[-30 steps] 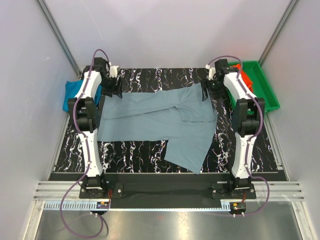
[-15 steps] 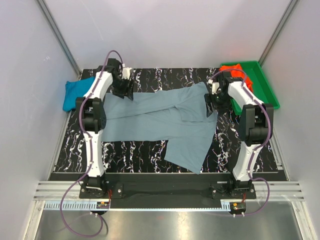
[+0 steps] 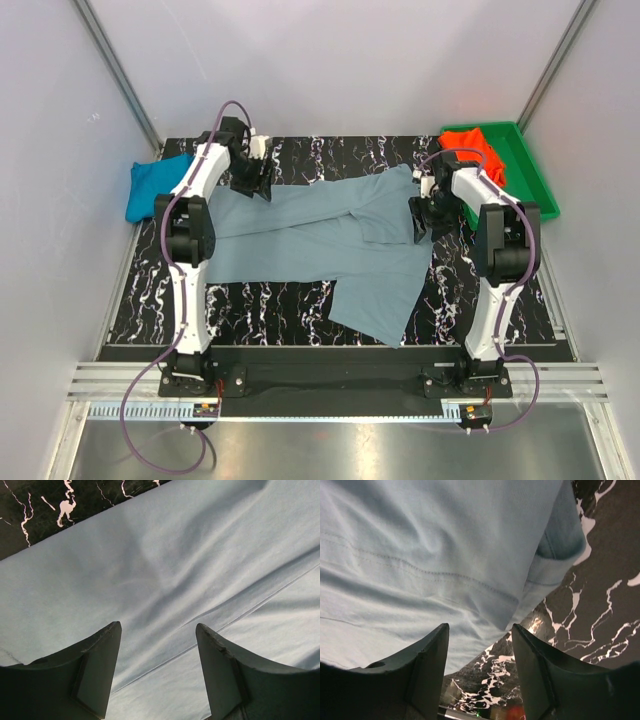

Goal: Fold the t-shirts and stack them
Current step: Fold the tshirt

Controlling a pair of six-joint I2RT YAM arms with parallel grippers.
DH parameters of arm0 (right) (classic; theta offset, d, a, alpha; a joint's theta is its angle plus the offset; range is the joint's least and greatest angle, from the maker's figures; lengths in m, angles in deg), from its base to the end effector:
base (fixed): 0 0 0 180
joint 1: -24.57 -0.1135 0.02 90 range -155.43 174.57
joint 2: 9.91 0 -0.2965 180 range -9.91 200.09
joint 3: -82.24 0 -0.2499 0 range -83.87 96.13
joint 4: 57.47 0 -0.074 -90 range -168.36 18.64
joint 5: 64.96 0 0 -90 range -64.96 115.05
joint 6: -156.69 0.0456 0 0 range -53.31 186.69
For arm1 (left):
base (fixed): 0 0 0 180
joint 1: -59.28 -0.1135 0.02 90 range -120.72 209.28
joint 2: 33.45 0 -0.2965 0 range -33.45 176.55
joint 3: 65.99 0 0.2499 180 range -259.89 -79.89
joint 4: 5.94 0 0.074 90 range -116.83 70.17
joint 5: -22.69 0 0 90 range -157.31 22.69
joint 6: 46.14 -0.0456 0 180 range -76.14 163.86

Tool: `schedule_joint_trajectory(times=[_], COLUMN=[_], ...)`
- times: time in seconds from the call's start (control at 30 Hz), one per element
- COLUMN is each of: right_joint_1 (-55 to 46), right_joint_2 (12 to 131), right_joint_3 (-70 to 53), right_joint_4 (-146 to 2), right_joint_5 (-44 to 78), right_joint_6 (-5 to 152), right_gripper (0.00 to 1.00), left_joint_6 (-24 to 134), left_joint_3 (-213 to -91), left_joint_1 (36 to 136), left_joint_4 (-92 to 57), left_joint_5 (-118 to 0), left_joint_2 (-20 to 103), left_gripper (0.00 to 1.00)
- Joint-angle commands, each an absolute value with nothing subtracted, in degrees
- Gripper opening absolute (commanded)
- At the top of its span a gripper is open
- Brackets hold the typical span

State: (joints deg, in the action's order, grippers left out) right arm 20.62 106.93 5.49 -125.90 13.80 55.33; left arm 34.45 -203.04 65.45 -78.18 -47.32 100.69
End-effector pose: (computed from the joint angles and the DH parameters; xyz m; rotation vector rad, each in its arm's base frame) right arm 0.4117 0.0373 0.2018 -0.4169 2.9483 0.2790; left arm 0.5126 -0.0711 0.2296 0.4579 2.6984 -0.4678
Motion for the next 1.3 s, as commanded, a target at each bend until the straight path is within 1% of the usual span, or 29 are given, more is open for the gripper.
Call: schedule_joint_trajectory(times=[0.0,0.2,0.37,0.5,0.53,0.67,0.7,0.77,0.8,1.0,1.27], right_joint_1=[21.23,21.67,21.93,22.02,22.02,22.02,22.02,22.02,22.02,21.93,22.02], right_joint_2=[108.74,110.59,111.03,110.59,110.33,109.01,108.49,108.04,107.43,103.48,98.99], right_joint_3=[8.24,9.38,10.79,11.05,11.14,11.32,11.32,11.06,10.88,10.79,12.28], right_joint_4=[-124.71,-123.83,-123.92,-124.09,-124.18,-125.06,-125.15,-125.50,-125.59,-127.87,-131.83], right_joint_5=[13.09,12.74,12.39,12.57,12.48,12.30,12.13,12.04,12.21,11.78,9.49], right_joint_6=[54.21,54.30,54.47,54.38,54.38,54.47,54.65,54.73,54.74,55.26,55.70], right_gripper=[0.60,0.57,0.42,0.39,0.36,0.18,0.10,0.03,0.01,0.00,0.00], left_joint_6=[34.72,34.37,34.37,34.02,33.93,34.28,34.37,34.28,34.28,34.63,34.72], left_joint_3=[-202.76,-201.97,-200.91,-200.21,-200.03,-198.63,-198.63,-198.71,-198.71,-197.13,-197.31], left_joint_1=[65.26,65.26,65.26,65.26,65.26,65.26,65.26,65.26,65.26,64.55,64.64], left_joint_4=[-77.14,-77.22,-77.22,-77.66,-77.66,-77.49,-77.49,-77.58,-77.66,-76.17,-76.43], left_joint_5=[-46.04,-46.39,-46.30,-46.57,-46.48,-46.22,-46.30,-46.30,-46.48,-47.89,-47.36], left_joint_2=[99.17,98.82,98.91,98.82,98.65,99.17,99.35,99.88,100.05,100.49,100.93], left_gripper=[0.66,0.66,0.65,0.63,0.63,0.60,0.60,0.58,0.58,0.55,0.54])
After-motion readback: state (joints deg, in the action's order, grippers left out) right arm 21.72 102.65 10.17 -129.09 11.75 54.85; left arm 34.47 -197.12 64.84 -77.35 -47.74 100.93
